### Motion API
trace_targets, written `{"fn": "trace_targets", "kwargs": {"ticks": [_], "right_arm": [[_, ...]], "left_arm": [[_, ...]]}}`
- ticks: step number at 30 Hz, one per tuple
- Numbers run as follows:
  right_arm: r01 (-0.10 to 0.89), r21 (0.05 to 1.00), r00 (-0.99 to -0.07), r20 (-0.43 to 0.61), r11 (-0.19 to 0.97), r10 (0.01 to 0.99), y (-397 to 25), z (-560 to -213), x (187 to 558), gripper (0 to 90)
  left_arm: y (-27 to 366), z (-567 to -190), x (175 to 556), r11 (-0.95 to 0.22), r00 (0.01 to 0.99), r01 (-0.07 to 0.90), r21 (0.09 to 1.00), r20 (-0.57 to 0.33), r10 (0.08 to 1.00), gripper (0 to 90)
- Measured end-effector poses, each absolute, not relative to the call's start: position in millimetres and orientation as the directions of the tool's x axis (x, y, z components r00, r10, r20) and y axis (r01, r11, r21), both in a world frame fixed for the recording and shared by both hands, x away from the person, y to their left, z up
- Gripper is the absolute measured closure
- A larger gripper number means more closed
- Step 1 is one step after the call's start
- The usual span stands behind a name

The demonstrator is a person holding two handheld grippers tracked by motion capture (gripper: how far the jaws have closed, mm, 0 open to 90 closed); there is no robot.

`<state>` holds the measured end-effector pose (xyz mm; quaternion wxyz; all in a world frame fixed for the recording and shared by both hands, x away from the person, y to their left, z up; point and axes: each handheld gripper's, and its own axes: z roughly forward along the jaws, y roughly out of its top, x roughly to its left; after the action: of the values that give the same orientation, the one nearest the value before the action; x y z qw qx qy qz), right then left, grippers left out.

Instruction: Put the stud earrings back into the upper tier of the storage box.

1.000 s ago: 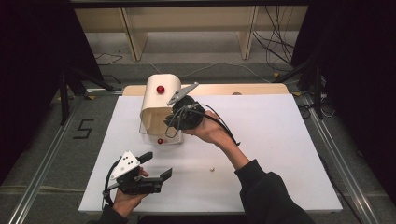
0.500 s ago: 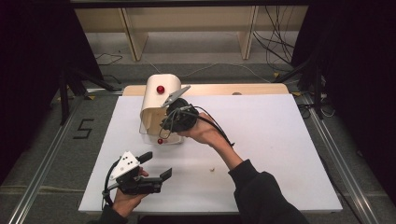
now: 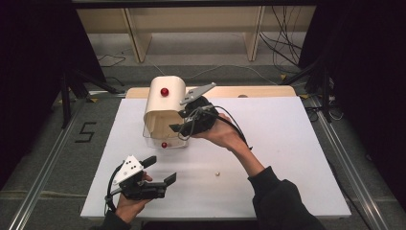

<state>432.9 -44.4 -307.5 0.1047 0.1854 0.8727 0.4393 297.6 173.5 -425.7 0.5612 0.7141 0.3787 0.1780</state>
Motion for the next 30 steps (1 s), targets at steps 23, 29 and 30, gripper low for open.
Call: {"fn": "trace_targets", "kwargs": {"ticks": [23, 29, 30], "right_arm": [[0.279, 0.732, -0.907, -0.011, 0.621, 0.420, -116.0, -371.0, 399.3, 31.1], [0.311, 0.700, -0.898, -0.004, 0.643, 0.439, -122.9, -391.4, 393.3, 32.2], [0.320, 0.697, -0.895, 0.001, 0.642, 0.446, -123.9, -394.2, 393.1, 32.4]], "left_arm": [[173.1, -426.9, 298.2, -0.086, 0.646, 0.346, 0.934, -0.171, 0.744, 6.4], [173.0, -426.7, 298.3, -0.086, 0.647, 0.345, 0.935, -0.171, 0.743, 6.4], [173.2, -426.5, 298.1, -0.088, 0.649, 0.344, 0.935, -0.169, 0.742, 6.4]]}}
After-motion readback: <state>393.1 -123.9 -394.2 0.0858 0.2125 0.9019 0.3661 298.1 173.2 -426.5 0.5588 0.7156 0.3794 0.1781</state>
